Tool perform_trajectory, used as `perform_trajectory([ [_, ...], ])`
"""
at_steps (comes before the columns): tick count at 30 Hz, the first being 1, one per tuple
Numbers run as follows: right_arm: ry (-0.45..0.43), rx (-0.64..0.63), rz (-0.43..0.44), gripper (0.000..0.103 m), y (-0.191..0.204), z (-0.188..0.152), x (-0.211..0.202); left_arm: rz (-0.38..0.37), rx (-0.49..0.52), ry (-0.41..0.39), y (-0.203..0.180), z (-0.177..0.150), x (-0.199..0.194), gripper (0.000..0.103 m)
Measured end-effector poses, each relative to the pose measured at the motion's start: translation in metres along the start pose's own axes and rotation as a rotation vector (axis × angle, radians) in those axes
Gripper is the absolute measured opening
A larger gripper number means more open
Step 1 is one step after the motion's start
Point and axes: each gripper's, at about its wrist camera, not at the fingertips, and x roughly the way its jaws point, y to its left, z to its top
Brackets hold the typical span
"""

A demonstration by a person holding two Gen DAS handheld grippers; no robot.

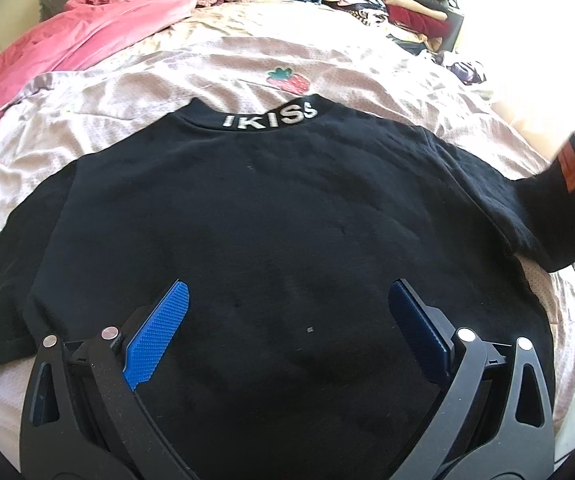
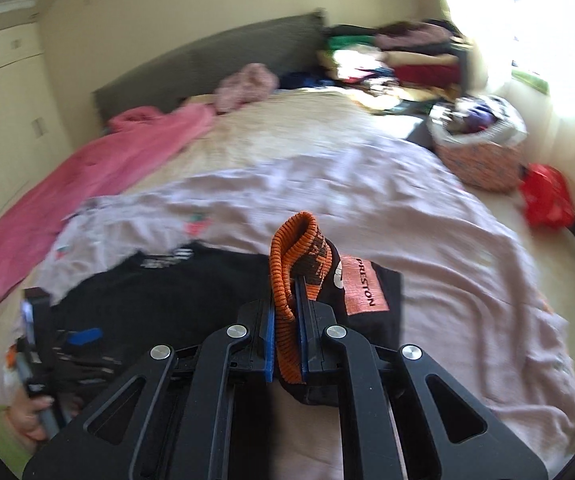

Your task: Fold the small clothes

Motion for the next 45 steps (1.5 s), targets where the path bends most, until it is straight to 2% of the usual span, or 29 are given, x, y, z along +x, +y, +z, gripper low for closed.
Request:
perform_trajectory([
  [3, 0.019, -0.045, 0.075, 0.008, 0.042, 0.011, 0.018, 0.009, -0.015, -0.004, 0.011, -0.001, -0.006, 0.094],
  [7, 0.039, -0.079, 0.134, 0.008, 0.083, 0.017, 0.042, 0.019, -0.037, -0.005, 0.030, -0.003, -0.014, 0.094],
  [12, 0.082, -0.071, 0.187, 0.008, 0.119, 0.014, 0.073, 0.039, -0.052, -0.005, 0.049, -0.006, -0.021, 0.094],
  [16, 0.117, -0.066, 0.228, 0.008, 0.143, 0.010, 0.093, 0.027, -0.078, -0.003, 0.060, -0.008, -0.021, 0.094],
  [25, 0.156, -0.037, 0.308, 0.012, 0.160, 0.005, 0.117, -0.034, -0.095, 0.000, 0.059, -0.011, -0.020, 0.094],
  [27, 0.149, -0.042, 0.304, 0.012, 0.158, 0.005, 0.116, -0.049, -0.096, -0.005, 0.058, -0.010, -0.020, 0.094],
  [30, 0.148, -0.039, 0.292, 0.012, 0.150, 0.004, 0.115, -0.103, -0.110, -0.004, 0.055, -0.009, -0.019, 0.094],
  [32, 0.144, -0.043, 0.261, 0.016, 0.142, 0.002, 0.113, -0.153, -0.130, 0.015, 0.054, -0.008, -0.014, 0.092],
  [34, 0.139, -0.040, 0.233, 0.020, 0.129, -0.001, 0.109, -0.188, -0.155, 0.045, 0.051, -0.005, -0.006, 0.079],
  [36, 0.134, -0.031, 0.204, 0.020, 0.117, -0.004, 0.105, -0.204, -0.171, 0.069, 0.047, -0.003, 0.003, 0.059],
  [40, 0.117, -0.006, 0.158, 0.021, 0.092, -0.009, 0.096, -0.204, -0.189, 0.096, 0.035, -0.002, 0.016, 0.041],
  [41, 0.111, 0.000, 0.145, 0.021, 0.086, -0.009, 0.093, -0.193, -0.188, 0.091, 0.033, -0.002, 0.016, 0.033],
  [42, 0.106, 0.009, 0.129, 0.021, 0.078, -0.011, 0.090, -0.187, -0.184, 0.084, 0.031, -0.001, 0.016, 0.012],
  [43, 0.102, 0.017, 0.124, 0.021, 0.073, -0.011, 0.088, -0.170, -0.178, 0.071, 0.029, 0.001, 0.015, 0.002],
  [45, 0.092, 0.044, 0.110, 0.021, 0.060, -0.014, 0.082, -0.173, -0.166, 0.047, 0.030, 0.005, 0.010, 0.000],
])
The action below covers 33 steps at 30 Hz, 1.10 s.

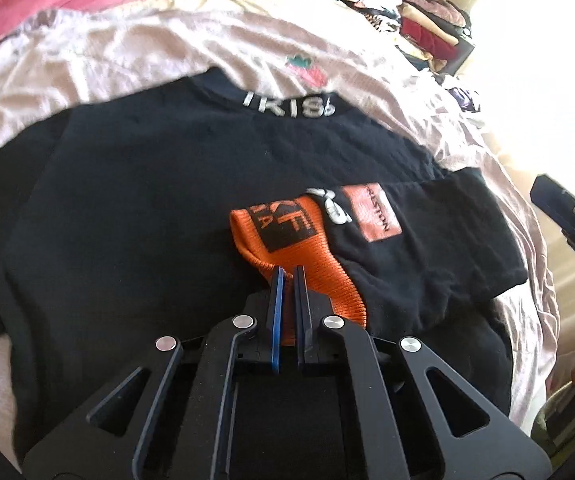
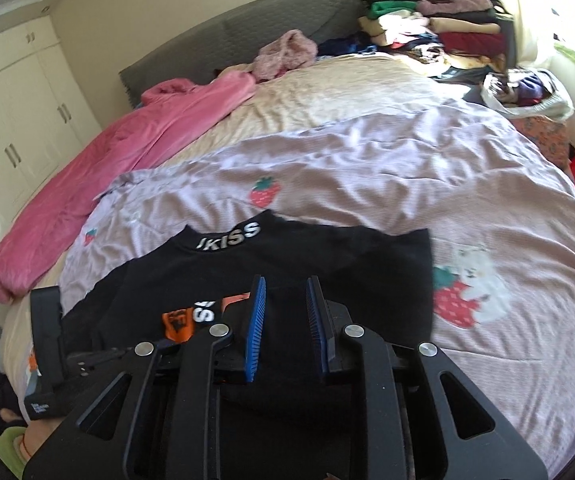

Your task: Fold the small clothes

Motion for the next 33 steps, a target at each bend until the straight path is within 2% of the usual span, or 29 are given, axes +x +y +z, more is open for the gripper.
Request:
perform_trajectory([
  [5, 0.009, 0.021, -0.029, 0.022, -0.018, -0.007, -0.004, -0.059, 0.004, -0.067, 0.006, 0.011, -0.024, 0.000],
  [8, 0.022, 0.001, -0.037, 0.022, -0.017, -0.013, -0.003, -0.051, 0.009, -0.116, 0.010, 0.019, -0.041, 0.000],
  [13, 0.057, -0.012, -0.038, 0.022, -0.016, -0.026, 0.005, 0.014, 0.029, -0.197, 0.021, 0.034, -0.071, 0.000],
  [17, 0.079, -0.017, -0.033, 0.022, -0.013, -0.032, 0.013, 0.107, 0.058, -0.261, 0.035, 0.045, -0.089, 0.000],
  [19, 0.090, -0.029, -0.032, 0.022, -0.009, -0.033, 0.017, 0.163, 0.069, -0.236, 0.046, 0.048, -0.084, 0.000],
  [23, 0.113, -0.056, -0.039, 0.022, 0.001, -0.034, 0.027, 0.203, 0.064, -0.141, 0.064, 0.041, -0.062, 0.001],
  [25, 0.125, -0.073, -0.041, 0.022, 0.007, -0.035, 0.034, 0.221, 0.050, -0.118, 0.070, 0.036, -0.058, 0.001],
  [27, 0.132, -0.089, -0.045, 0.026, 0.012, -0.035, 0.040, 0.237, 0.040, -0.125, 0.074, 0.028, -0.061, 0.007],
  [30, 0.138, -0.123, -0.059, 0.029, 0.022, -0.035, 0.050, 0.259, 0.030, -0.143, 0.078, 0.023, -0.069, 0.008],
  [33, 0.157, -0.148, -0.062, 0.033, 0.029, -0.035, 0.065, 0.248, 0.052, -0.141, 0.071, 0.022, -0.069, 0.008],
])
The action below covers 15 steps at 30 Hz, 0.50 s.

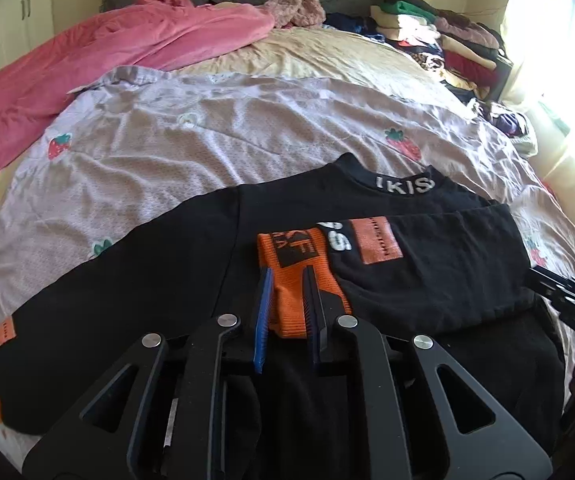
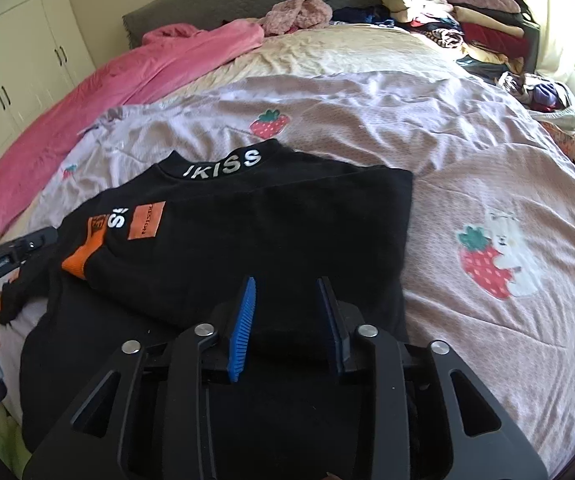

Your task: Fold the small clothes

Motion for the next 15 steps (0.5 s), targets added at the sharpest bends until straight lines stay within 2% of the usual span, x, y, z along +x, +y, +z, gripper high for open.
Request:
perform_trajectory([
  [3, 0.030, -0.012, -0.012, 0.035, 0.002, 0.000, 0.014, 0.001, 0.046, 0.065, -0.013, -0.005, 0.017, 0.017],
  [6, 0.084, 0.012, -0.056, 0.035, -0.006, -0.003, 0.031, 0.016, 0.041, 0.136, -0.011, -0.015, 0.040, 0.018],
  [8, 0.112, 0.034, -0.074, 0.035, -0.013, -0.007, 0.038, 0.008, 0.027, 0.142, -0.006, -0.021, 0.045, 0.019],
  [10, 0.107, 0.052, -0.056, 0.035, -0.017, -0.009, 0.038, -0.008, 0.010, 0.132, -0.002, -0.024, 0.043, 0.020],
  [12, 0.097, 0.048, -0.059, 0.035, -0.016, -0.008, 0.034, -0.003, 0.013, 0.127, -0.001, -0.025, 0.039, 0.027],
  [15, 0.079, 0.055, -0.054, 0.041, -0.013, -0.009, 0.026, -0.020, -0.004, 0.125, 0.003, -0.024, 0.034, 0.030],
])
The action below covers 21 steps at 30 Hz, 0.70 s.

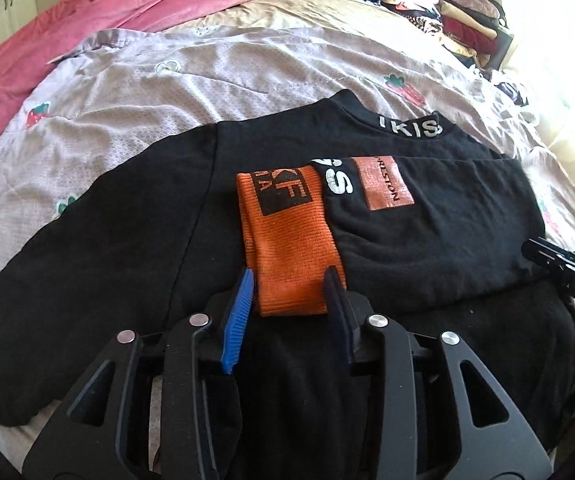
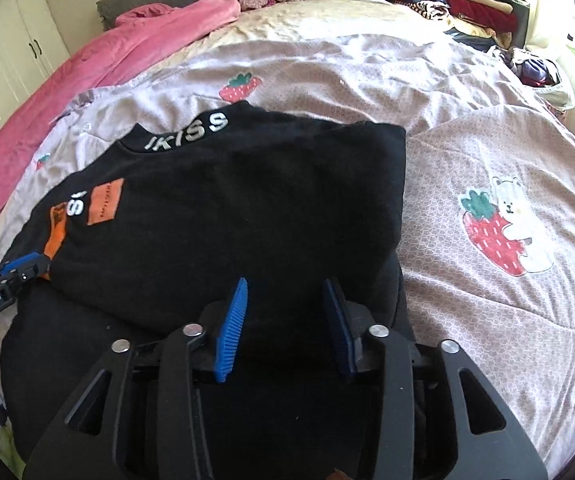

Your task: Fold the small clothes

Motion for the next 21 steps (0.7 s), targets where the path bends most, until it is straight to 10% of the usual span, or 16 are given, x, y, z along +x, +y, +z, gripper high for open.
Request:
perform_trajectory([
  [21, -0.155, 0.009, -0.039, 0.096, 0.019, -0.005, -0.061, -0.027, 0.029, -0.016, 0.001, -0.017, -0.035, 0.083],
])
